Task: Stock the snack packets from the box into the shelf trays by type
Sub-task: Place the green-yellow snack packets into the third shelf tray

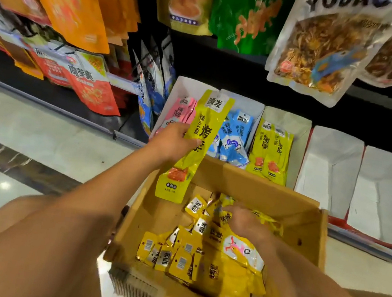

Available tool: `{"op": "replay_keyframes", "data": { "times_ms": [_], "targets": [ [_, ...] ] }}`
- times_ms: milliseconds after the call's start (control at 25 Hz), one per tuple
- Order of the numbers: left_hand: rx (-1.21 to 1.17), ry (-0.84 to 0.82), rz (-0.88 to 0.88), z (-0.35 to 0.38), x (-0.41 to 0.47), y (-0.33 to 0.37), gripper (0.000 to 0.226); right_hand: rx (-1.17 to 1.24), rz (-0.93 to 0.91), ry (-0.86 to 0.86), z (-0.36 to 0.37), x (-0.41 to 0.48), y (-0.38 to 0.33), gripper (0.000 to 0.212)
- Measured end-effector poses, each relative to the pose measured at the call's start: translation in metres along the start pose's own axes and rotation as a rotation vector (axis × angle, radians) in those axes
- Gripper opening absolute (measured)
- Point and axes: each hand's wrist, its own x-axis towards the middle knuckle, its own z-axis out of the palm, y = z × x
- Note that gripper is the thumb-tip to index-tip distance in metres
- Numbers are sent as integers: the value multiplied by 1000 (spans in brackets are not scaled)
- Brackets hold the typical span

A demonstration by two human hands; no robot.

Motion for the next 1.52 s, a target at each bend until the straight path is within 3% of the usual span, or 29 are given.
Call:
{"op": "replay_keyframes", "data": {
  "times_ms": [200,400,600,680,840,960,1200,1400,1440,1520],
  "targets": [
    [12,-4,-2,-2,12,-1,21,-370,127,-109,22,23,-6,45],
    [2,-8,-29,-4,10,0,29,-390,88,-100,18,33,14,55],
    [27,13,-28,-3,6,1,20,-265,40,-51,-6,18,21,37],
    [22,3,-24,-3,4,5,18,-177,0,-17,-29,4,25,48],
    [-82,-15,-36,1,-1,15,51,6,-97,45,-93,-43,26,59],
    [-132,-20,-42,5,-10,25,64,130,-130,115,-137,-85,19,54],
    [-220,-49,-70,18,-19,29,65,687,-138,236,-199,-160,-11,38],
    [-352,-164,-87,36,-29,30,101,1129,-119,263,-205,-174,-25,29],
    [-374,-195,-76,38,-28,28,100,1218,-118,234,-202,-169,-28,28],
    [-418,-233,-90,44,-27,26,77,1374,-131,181,-198,-156,-34,27]
  ]
}}
